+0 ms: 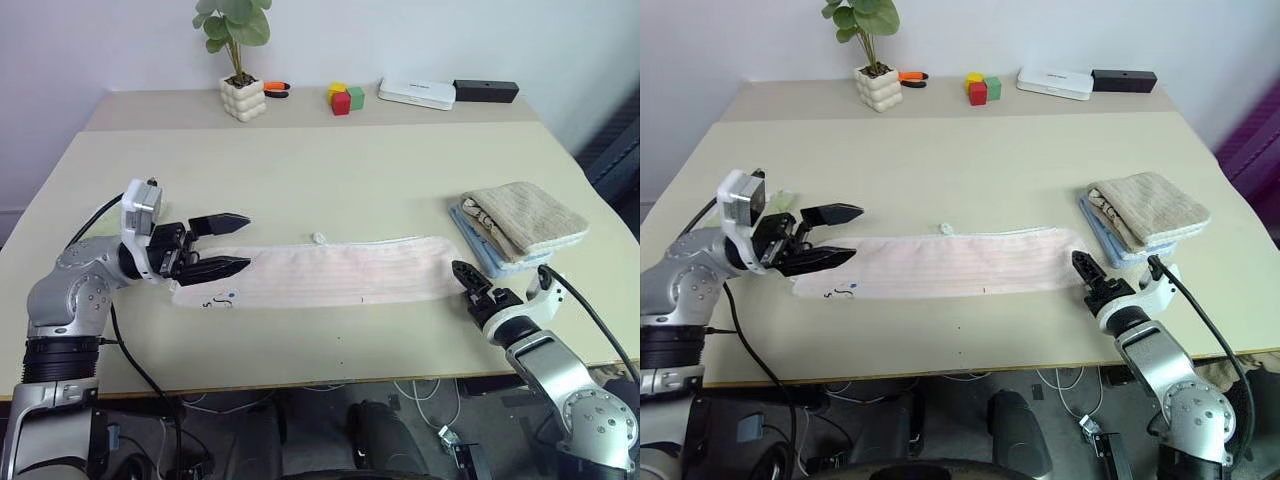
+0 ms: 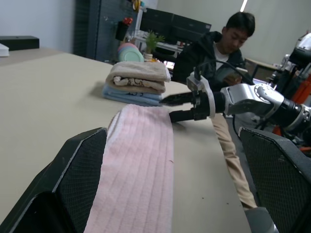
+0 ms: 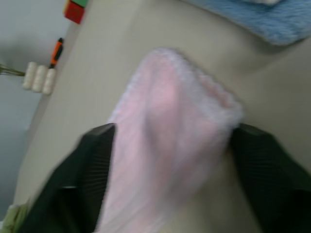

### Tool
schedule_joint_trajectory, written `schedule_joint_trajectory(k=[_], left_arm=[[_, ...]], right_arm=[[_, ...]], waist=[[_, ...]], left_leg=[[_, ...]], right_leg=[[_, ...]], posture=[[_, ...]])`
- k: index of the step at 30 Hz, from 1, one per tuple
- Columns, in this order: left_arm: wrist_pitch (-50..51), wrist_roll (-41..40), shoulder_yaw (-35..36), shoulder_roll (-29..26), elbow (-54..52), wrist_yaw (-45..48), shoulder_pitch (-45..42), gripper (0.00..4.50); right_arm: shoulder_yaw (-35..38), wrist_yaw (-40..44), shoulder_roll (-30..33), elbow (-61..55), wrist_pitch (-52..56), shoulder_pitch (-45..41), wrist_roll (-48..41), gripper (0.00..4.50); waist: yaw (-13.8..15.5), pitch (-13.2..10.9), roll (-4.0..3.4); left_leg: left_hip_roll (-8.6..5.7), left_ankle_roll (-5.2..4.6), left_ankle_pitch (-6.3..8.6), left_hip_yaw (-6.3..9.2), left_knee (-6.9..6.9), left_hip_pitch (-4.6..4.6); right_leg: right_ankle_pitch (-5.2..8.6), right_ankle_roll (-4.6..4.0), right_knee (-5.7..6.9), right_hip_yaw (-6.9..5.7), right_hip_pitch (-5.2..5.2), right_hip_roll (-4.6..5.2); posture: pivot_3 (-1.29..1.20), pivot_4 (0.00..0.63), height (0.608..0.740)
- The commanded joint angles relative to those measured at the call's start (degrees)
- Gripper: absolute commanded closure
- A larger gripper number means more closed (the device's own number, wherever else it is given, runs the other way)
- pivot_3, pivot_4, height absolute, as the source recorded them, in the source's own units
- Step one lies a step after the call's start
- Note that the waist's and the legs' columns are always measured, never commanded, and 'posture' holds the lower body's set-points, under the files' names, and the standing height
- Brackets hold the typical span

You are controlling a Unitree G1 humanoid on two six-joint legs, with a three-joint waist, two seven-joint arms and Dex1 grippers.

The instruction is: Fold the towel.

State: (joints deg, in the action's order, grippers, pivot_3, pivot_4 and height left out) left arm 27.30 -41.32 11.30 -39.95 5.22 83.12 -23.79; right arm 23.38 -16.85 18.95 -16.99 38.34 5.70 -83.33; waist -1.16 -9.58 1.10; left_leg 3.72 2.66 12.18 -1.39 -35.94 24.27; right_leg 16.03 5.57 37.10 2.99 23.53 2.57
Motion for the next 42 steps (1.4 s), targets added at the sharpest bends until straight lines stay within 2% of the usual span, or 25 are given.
schedule_joint_trajectory(k=[1,4,12,17,25,35,42], left_arm=[[0.05,-1.21,1.84,-1.0,-2.08,-0.46,0.37,0.0],[0.03,-1.31,1.97,-0.98,-2.45,-0.81,0.72,0.0],[-0.25,-1.44,2.0,-0.7,-1.95,-1.09,0.6,0.0],[-0.97,-1.06,2.5,-1.23,-0.48,-0.69,-0.22,0.0],[-2.43,-0.6,3.39,-2.74,0.65,-0.52,0.28,0.0],[-0.19,-3.01,6.76,-5.65,-4.23,-1.73,4.15,0.0],[3.71,-5.89,9.5,-8.11,-9.64,-3.36,9.42,0.0]], right_arm=[[-0.6,0.58,-0.69,0.89,0.42,-0.62,0.62,3.02],[-0.52,0.41,-0.59,0.63,0.72,-1.29,0.45,4.46],[-0.88,2.2,1.41,-1.46,1.39,-1.83,3.66,4.49],[-8.07,11.14,9.1,-9.65,2.82,-4.03,15.3,4.49],[-16.54,18.1,12.62,-16.12,3.69,-10.6,25.14,4.49],[-26.27,24.86,9.3,-15.81,7.11,-15.72,28.84,4.49],[-29.41,28.74,6.68,-14.07,8.2,-16.59,31.58,4.49]], waist=[[-0.03,0.0,0.0],[0.01,0.08,0.15],[0.12,0.08,0.16],[0.15,0.0,0.03],[0.43,-0.01,0.06],[0.19,-0.03,0.09],[0.29,-0.03,0.1]], left_leg=[[0.0,0.0,0.0,0.0,0.0,0.0],[0.02,-0.01,0.0,0.01,0.0,-0.01],[0.01,-0.01,0.01,-0.01,-0.03,0.0],[-0.01,-0.01,0.01,-0.03,-0.02,0.05],[0.0,-0.03,0.02,-0.03,-0.01,0.13],[0.0,-0.03,0.02,-0.03,0.0,0.16],[0.01,-0.03,0.02,-0.05,-0.02,0.16]], right_leg=[[0.0,0.0,0.0,0.0,0.0,0.0],[0.0,0.0,0.0,0.0,-0.01,-0.02],[0.0,-0.01,-0.01,0.0,-0.03,0.02],[0.0,-0.01,0.0,0.02,0.07,0.02],[0.0,0.0,-0.01,0.01,0.15,-0.03],[-0.01,0.0,0.0,0.0,0.19,-0.01],[0.0,0.0,0.01,0.01,0.2,0.02]], posture=[[0.0,0.15,0.74],[0.0,0.15,0.74],[0.0,0.15,0.74],[0.0,0.15,0.74],[0.0,0.15,0.74],[0.0,0.15,0.74],[0.0,0.15,0.74]])
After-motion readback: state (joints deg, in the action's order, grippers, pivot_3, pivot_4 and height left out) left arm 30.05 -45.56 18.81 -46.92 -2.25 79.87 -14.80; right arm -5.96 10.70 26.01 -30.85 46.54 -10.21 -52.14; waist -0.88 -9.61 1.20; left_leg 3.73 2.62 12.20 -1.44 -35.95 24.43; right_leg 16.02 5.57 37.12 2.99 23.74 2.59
